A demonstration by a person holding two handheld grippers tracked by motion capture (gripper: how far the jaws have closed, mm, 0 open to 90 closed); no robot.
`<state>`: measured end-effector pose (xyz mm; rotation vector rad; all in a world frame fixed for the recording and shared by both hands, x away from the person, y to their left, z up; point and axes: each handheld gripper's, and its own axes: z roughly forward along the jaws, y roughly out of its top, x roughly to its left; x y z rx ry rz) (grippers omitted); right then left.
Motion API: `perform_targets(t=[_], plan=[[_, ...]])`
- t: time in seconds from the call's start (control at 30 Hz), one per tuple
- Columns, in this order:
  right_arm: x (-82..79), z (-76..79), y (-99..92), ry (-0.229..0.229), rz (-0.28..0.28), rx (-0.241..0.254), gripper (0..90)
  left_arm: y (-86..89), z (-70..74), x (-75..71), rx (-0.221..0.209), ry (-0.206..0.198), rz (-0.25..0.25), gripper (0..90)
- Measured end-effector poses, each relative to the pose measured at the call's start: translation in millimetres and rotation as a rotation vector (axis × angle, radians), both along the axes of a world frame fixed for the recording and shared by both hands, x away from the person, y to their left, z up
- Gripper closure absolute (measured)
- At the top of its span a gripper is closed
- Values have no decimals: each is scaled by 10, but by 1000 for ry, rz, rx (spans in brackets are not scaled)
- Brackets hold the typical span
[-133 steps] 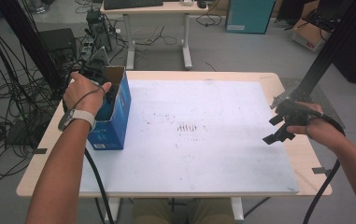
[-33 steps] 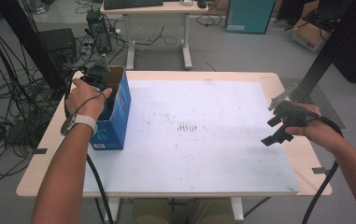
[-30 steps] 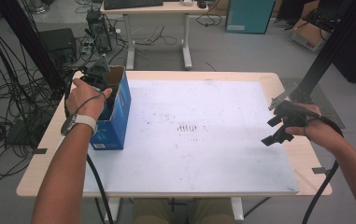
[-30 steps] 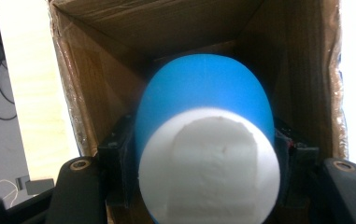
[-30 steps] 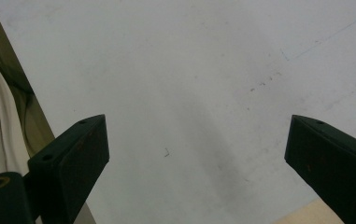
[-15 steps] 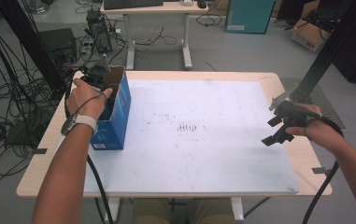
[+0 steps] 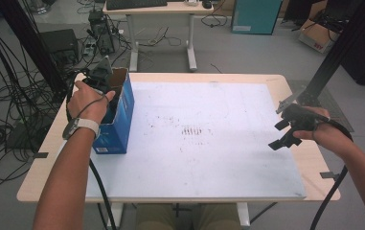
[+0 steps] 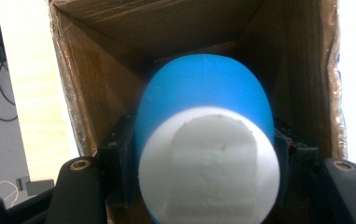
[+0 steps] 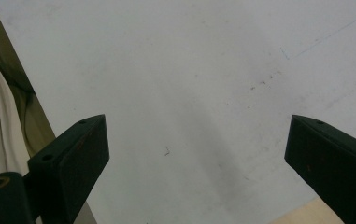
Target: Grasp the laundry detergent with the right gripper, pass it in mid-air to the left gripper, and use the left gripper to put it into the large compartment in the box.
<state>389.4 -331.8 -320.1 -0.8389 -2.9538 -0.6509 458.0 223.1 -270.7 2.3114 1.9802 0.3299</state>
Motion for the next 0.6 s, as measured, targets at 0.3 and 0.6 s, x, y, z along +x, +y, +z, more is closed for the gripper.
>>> perform_targets(t=[0.3,0.6], plan=[[-3,-14,-14,2,5,-2,63,7,-2,8,-3,-3,-1,373],[1,-25,-9,5,4,-2,63,33,-10,23,-16,-12,2,372]])
